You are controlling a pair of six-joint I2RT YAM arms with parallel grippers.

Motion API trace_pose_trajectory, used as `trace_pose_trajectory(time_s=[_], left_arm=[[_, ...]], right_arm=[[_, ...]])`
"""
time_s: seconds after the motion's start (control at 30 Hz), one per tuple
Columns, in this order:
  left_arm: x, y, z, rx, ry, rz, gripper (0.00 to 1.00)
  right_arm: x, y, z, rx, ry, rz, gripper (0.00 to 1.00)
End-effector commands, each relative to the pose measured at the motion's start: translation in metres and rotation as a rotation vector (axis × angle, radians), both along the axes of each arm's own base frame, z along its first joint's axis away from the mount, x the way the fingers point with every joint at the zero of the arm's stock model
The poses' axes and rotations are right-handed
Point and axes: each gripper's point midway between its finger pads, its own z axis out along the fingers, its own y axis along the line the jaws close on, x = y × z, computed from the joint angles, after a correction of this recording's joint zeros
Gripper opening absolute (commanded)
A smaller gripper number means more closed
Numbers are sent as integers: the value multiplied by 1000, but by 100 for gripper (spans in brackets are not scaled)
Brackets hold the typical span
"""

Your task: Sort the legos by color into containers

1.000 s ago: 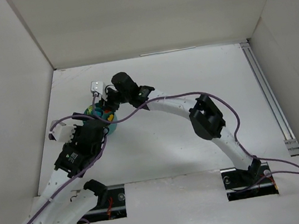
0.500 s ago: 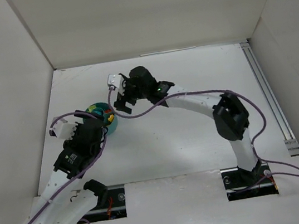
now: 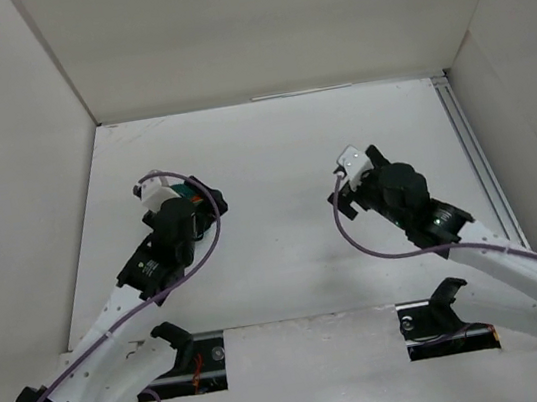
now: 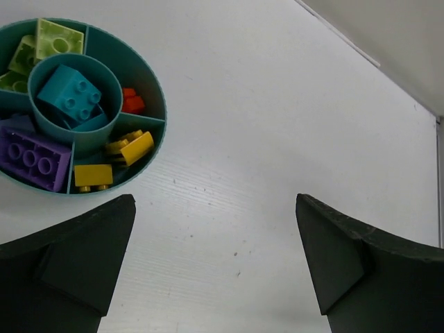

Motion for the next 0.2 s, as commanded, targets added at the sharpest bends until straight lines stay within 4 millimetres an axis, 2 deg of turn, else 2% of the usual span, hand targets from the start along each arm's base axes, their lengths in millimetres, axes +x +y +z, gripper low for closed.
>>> trace_pose_trajectory(time_s=[0.0, 0.07, 0.17], left_arm=[[5, -13, 11, 25, -54, -90, 100], [4, -15, 11, 20, -51, -101, 100], [3, -16, 13, 12, -58, -110, 100]], right_arm=[[-13, -37, -17, 5, 33, -133, 100], [-21, -54, -14, 34, 19, -187, 100], [-27, -65, -17, 42, 31, -232, 100]])
